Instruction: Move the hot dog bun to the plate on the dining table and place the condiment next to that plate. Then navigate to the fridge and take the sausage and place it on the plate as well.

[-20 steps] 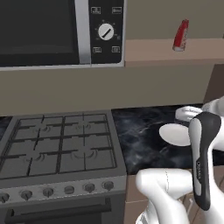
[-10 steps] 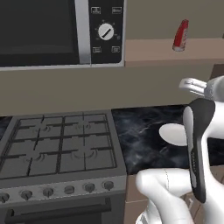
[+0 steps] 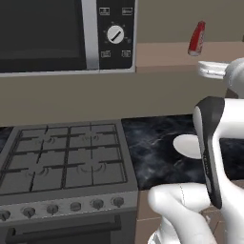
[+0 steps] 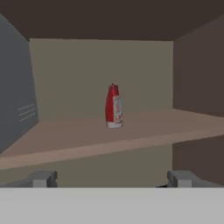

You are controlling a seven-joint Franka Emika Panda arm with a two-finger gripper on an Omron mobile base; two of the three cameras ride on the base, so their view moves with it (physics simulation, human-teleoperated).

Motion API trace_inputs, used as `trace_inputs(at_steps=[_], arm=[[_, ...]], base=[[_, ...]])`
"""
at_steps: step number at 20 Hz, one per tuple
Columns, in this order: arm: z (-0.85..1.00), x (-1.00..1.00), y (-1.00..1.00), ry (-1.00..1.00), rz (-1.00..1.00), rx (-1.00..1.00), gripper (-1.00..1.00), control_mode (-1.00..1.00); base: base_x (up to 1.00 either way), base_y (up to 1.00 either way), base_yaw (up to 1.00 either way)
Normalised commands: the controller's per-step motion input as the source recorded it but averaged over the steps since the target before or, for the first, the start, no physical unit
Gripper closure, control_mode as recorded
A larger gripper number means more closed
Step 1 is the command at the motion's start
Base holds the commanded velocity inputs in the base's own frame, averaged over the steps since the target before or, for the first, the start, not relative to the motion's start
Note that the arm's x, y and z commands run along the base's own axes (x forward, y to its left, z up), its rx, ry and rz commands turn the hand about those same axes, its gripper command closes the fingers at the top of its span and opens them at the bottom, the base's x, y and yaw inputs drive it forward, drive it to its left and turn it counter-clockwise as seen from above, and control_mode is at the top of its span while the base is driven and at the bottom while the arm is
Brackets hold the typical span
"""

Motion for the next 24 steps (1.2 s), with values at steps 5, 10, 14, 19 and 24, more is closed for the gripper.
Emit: trace_inputs(at_steps=[5, 10, 14, 19, 24], arm=[[0.31, 0.05, 0.0, -0.06, -0.02, -0.07, -1.0, -1.0], [0.1, 0.14, 0.01, 0.02, 0.0, 0.0, -1.0, -1.0], [0.18, 0.0, 0.0, 0.0, 0.0, 0.0, -1.0, -1.0], [0.16, 0.08, -0.06, -0.01, 0.0, 0.0, -1.0, -1.0], [0.08, 0.48, 0.0, 0.0, 0.0, 0.0, -1.0, -1.0]], base=[[0.0, 0.0, 0.0], [0.0, 0.0, 0.0], [0.0, 0.0, 0.0], [0.0, 0.0, 0.0], [0.0, 0.0, 0.0]])
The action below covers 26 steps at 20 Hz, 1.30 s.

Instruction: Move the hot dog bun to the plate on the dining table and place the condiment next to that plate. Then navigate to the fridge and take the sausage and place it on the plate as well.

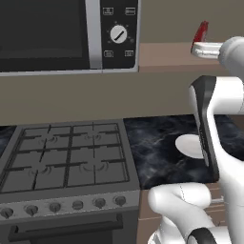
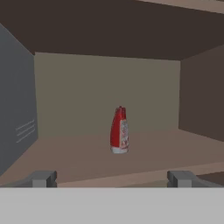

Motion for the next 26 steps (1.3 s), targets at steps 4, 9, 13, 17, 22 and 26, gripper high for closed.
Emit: trace_inputs(at_steps=[4, 9, 13, 17, 22, 26], arm=[[0.03, 0.7, 0.0, 0.04, 0.0, 0.0, -1.0, -1.0], [0.0, 0.58, -0.02, 0.07, 0.0, 0.0, -1.0, -1.0], [0.0, 0.49, -0.18, 0.04, -0.04, 0.0, -1.0, -1.0], [0.01, 0.53, -0.33, 0.06, -0.03, 0.0, -1.0, -1.0], [0.01, 0.53, -0.37, 0.08, -0.02, 0.0, -1.0, -1.0], [0.0, 0.48, -0.24, 0.07, 0.0, 0.0, -1.0, -1.0]], base=[[0.0, 0.0, 0.0], [0.0, 0.0, 0.0], [0.0, 0.0, 0.0], [0.0, 0.0, 0.0], [0.0, 0.0, 0.0], [0.0, 0.0, 0.0]])
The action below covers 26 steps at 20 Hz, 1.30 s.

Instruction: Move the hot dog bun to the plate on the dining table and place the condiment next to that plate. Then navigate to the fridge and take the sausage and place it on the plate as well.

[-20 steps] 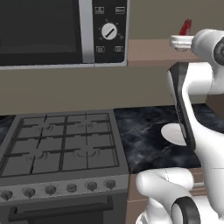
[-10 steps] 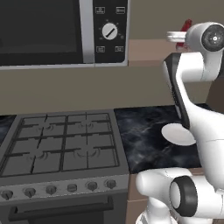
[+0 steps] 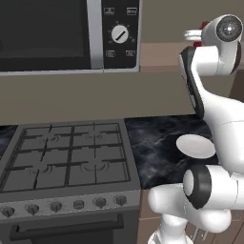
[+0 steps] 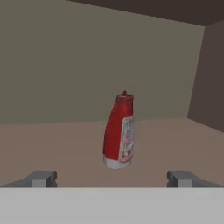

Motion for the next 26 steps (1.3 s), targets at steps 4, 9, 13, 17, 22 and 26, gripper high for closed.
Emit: trace_inputs(at_steps=[4, 9, 13, 17, 22, 26], arm=[[0.0, 0.31, -0.16, 0.04, 0.0, 0.01, -1.0, -1.0], [0.0, 0.26, -0.28, 0.0, 0.01, 0.1, -1.0, -1.0], [0.0, 0.29, -0.24, 0.0, 0.0, 0.16, -1.0, -1.0], [0.0, 0.33, -0.08, 0.0, 0.0, 0.1, -1.0, -1.0], [0.0, 0.32, 0.0, 0.0, 0.0, 0.0, -1.0, -1.0], [0.0, 0.28, -0.02, 0.0, 0.0, 0.0, -1.0, -1.0]], base=[[0.0, 0.0, 0.0], [0.0, 0.0, 0.0], [0.0, 0.0, 0.0], [0.0, 0.0, 0.0], [0.0, 0.0, 0.0], [0.0, 0.0, 0.0]])
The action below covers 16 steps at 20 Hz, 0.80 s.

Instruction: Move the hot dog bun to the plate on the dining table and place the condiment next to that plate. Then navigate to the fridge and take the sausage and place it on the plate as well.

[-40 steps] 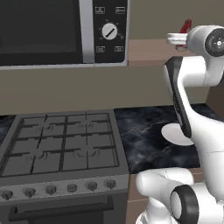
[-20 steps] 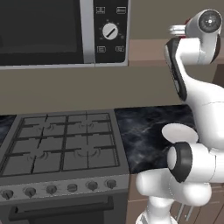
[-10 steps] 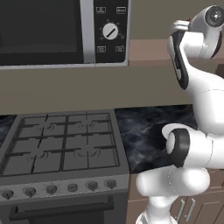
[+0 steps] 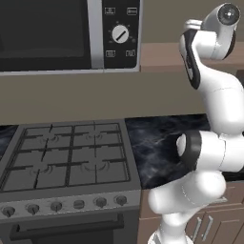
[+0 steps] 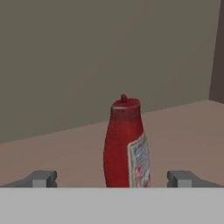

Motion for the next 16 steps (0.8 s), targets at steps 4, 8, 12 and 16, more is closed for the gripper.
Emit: trace_inputs(at_steps=[4, 8, 12, 16], arm=[[0.0, 0.22, -0.11, 0.0, 0.0, 0.0, -1.0, -1.0], [0.0, 0.19, -0.2, 0.0, 0.0, 0.0, -1.0, -1.0], [0.0, 0.16, -0.2, 0.0, 0.0, 0.0, -1.0, -1.0], [0.0, 0.12, -0.13, 0.0, 0.0, 0.0, -1.0, -1.0]], base=[[0.0, 0.0, 0.0], [0.0, 0.0, 0.0], [0.0, 0.0, 0.0], [0.0, 0.0, 0.0]])
